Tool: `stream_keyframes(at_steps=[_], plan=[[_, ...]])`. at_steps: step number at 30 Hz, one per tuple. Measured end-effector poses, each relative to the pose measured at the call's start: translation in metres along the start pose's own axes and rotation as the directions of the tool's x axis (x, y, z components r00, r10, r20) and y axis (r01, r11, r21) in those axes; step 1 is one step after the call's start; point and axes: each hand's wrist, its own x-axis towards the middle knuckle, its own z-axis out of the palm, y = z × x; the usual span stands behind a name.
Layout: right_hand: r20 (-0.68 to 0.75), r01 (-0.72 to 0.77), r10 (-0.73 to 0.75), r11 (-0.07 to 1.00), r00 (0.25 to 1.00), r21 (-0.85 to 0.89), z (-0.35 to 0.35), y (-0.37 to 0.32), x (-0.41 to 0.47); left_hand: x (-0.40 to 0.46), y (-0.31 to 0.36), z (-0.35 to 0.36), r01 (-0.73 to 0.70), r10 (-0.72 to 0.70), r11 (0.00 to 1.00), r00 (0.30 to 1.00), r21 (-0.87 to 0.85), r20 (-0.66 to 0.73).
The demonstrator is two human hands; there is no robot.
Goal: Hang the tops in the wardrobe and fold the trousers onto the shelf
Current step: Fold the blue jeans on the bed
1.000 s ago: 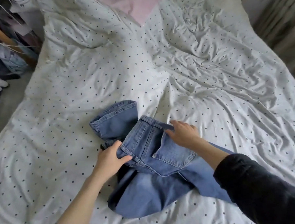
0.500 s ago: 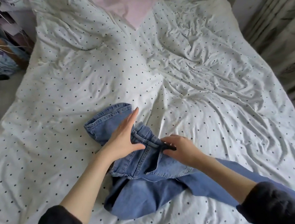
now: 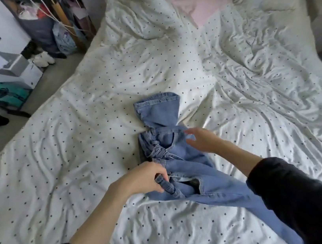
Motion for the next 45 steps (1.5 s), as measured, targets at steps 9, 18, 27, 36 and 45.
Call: stream_keyframes(at_steps=[9, 18, 27, 36, 45], plan=[[0.157, -0.125, 0.196, 0.918, 0.968, -0.375, 0.033, -0.044, 0.094, -0.045, -0.037, 0.004, 0.044, -0.055, 0.998, 0.965, -0.049, -0.258], [-0.208, -0.084, 0.075, 0.996, 0.975, -0.037, -0.045, -0.048, 0.03, -0.041, -0.018, -0.048, 0.038, 0.028, 0.993, 0.842, 0.111, -0.538], [-0.674, 0.07, 0.182, 0.942, 0.716, 0.328, -0.225, -0.021, -0.116, -0.041, 0.086, -0.135, 0.033, 0.016, 0.999, 0.506, 0.038, -0.862], [-0.69, 0.157, 0.224, 0.882, 0.688, 0.444, -0.268, 0.012, -0.242, -0.032, 0.19, -0.153, -0.333, -0.076, 0.871, 0.635, -0.361, -0.769], [-0.764, 0.15, 0.262, 0.894, 0.59, 0.423, -0.302, 0.027, -0.28, -0.037, 0.242, -0.183, -0.452, 0.04, 0.861, 0.517, -0.233, -0.855]])
